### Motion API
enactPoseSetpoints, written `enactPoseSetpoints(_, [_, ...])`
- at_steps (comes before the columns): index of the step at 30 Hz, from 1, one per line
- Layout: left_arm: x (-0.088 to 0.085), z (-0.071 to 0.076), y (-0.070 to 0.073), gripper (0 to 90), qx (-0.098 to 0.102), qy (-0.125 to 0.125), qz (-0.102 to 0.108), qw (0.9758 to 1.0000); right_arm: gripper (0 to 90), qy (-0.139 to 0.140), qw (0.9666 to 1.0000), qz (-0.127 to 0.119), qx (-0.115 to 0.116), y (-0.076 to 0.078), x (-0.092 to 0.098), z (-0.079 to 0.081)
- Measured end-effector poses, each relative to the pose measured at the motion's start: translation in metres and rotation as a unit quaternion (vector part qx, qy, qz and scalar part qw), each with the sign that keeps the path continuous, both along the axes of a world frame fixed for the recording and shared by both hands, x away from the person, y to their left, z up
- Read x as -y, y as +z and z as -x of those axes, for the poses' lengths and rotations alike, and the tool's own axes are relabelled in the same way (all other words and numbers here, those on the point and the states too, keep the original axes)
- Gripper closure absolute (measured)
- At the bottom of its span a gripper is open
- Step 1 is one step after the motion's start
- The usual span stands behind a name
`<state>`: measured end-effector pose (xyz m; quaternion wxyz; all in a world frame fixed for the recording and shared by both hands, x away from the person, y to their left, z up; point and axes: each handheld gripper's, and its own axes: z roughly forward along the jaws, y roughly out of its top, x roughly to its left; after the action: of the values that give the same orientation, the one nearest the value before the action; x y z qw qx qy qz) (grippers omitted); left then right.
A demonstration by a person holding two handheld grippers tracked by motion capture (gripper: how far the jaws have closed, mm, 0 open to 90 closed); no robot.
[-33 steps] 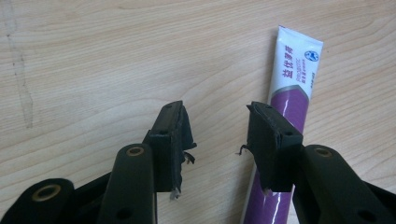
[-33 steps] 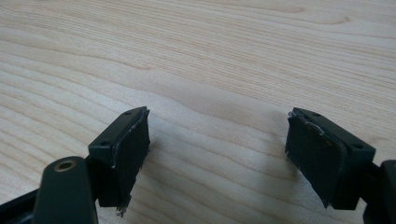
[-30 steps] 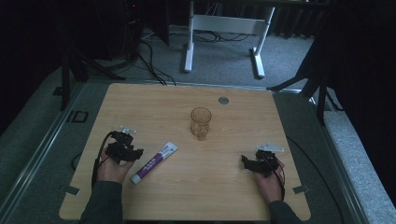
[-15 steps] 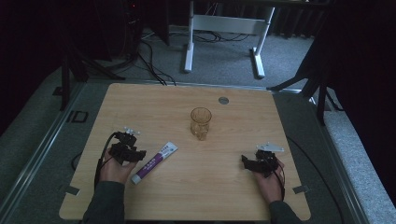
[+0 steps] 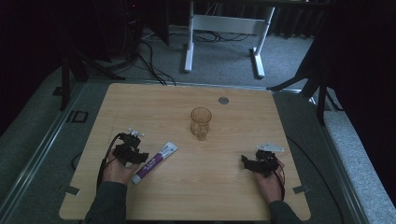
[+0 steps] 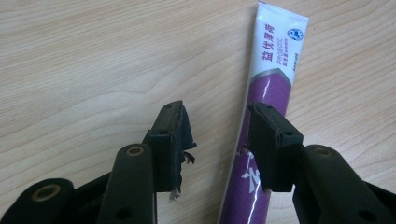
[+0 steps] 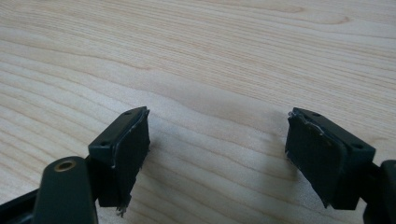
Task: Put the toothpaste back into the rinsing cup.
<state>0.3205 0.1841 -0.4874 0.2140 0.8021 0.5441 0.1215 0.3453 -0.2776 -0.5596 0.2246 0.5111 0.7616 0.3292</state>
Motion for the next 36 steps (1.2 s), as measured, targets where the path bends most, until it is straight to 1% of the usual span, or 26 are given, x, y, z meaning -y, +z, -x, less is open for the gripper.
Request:
enactPoseSetpoints(6, [0.005, 0.000, -0.001, 55.9, -0.003, -0.004, -0.004, 1.0000, 21.6, 0.000, 1.0000, 0.000, 0.000, 0.000, 0.000, 0.000])
enactPoseSetpoints(7, [0.007, 0.000, -0.001, 56.0, -0.004, -0.006, -0.008, 0.9999, 21.6, 0.000, 1.0000, 0.000, 0.000, 0.000, 0.000, 0.000])
enactPoseSetpoints(13, [0.010, 0.001, -0.002, 56.0, -0.006, -0.005, -0.009, 0.9999, 21.6, 0.000, 1.0000, 0.000, 0.000, 0.000, 0.000, 0.000])
enactPoseSetpoints(20, [0.012, 0.000, -0.002, 56.0, -0.011, -0.007, -0.017, 0.9998, 21.6, 0.000, 1.0000, 0.000, 0.000, 0.000, 0.000, 0.000])
enactPoseSetpoints(28, [0.016, -0.001, -0.002, 55.8, -0.018, -0.014, -0.023, 0.9995, 21.6, 0.000, 1.0000, 0.000, 0.000, 0.000, 0.000, 0.000])
enactPoseSetpoints(32, [0.019, -0.001, -0.004, 55.4, -0.026, -0.019, -0.030, 0.9990, 21.6, 0.000, 1.0000, 0.000, 0.000, 0.000, 0.000, 0.000])
enactPoseSetpoints(36, [0.019, -0.001, -0.005, 55.4, -0.029, -0.018, -0.032, 0.9989, 21.6, 0.000, 1.0000, 0.000, 0.000, 0.000, 0.000, 0.000])
